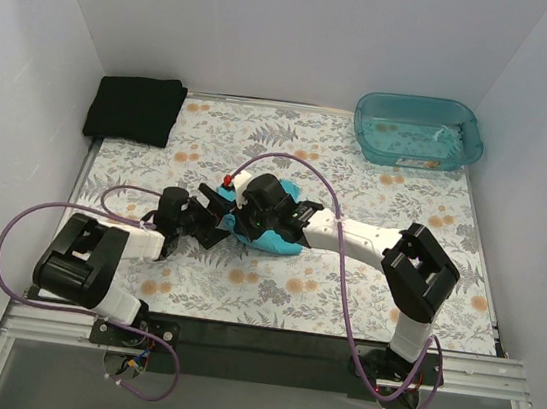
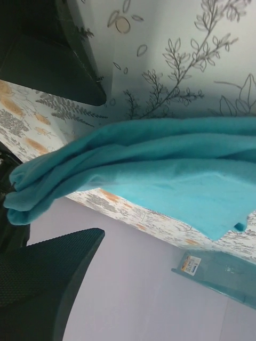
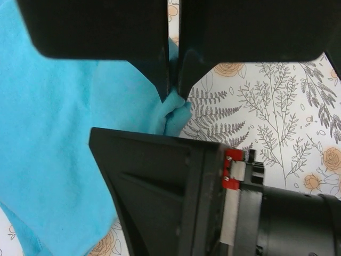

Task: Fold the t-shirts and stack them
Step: Neatly place the folded tshirt to the corner

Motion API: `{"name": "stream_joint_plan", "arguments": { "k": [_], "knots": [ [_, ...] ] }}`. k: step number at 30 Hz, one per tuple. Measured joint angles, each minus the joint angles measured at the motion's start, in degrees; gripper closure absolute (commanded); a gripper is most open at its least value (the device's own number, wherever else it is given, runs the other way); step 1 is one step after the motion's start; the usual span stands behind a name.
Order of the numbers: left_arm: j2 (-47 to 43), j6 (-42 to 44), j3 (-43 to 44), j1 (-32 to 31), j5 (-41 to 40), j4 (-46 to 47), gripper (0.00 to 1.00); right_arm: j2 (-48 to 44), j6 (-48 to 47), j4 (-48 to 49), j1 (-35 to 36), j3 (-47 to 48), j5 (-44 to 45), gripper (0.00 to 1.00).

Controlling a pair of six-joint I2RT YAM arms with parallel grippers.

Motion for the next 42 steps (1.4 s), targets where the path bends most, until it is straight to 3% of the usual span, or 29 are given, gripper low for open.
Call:
{"name": "stream_joint_plan", "arguments": {
  "k": [3,5,7,15,18,19,20,22,24,26,28,33,42],
  "knots": [
    [2.3,-1.2,0.0,-1.7,-1.4,4.0,0.14,0.0,0.6,0.0,0.0,0.0,-0.5,0.99],
    [3.4,-1.5,0.0,-2.7,-2.5,6.0,0.23,0.0,0.8,0.1,0.0,0.0,-0.7,0.99],
    [4.3,-1.6,0.1,-3.3,-3.7,7.0,0.38,0.0,1.0,0.2,0.0,0.0,-1.0,0.99],
    [6.3,0.8,0.4,-3.7,-8.4,5.2,0.8,0.0,1.7,0.4,0.0,0.0,-2.1,0.99],
    [6.3,1.9,0.4,-3.8,-9.0,5.2,1.0,0.1,1.9,0.4,0.0,0.0,-2.6,0.86],
    [6.3,2.3,0.5,-3.8,-9.0,5.1,1.0,0.2,2.0,0.4,0.0,0.0,-2.8,0.7],
    [6.3,3.0,0.9,-3.9,-9.1,4.8,1.0,0.2,2.3,0.4,0.0,0.0,-2.9,0.64],
    [6.4,4.7,2.0,-3.9,-9.8,2.9,1.0,0.2,2.4,0.5,0.0,0.0,-3.5,0.41],
    [6.7,7.3,3.9,-3.8,-10.8,0.0,1.0,0.2,2.1,0.7,0.0,0.0,-3.6,0.32],
    [7.0,11.2,7.0,-3.5,-11.9,-4.2,1.0,-0.1,1.6,-0.1,0.0,0.0,-3.1,0.13],
    [7.3,16.1,11.4,-3.0,-13.5,-9.0,1.0,-1.0,0.9,-1.4,0.0,-0.3,-2.3,0.02],
    [10.9,30.2,26.3,-1.3,-20.1,-19.2,1.0,-8.6,0.1,-4.6,0.0,-6.7,-0.1,0.02],
    [25.2,52.0,48.3,3.7,-30.7,-29.7,1.0,-20.9,0.6,-11.5,-0.2,-18.5,6.0,0.02]
  ]
}}
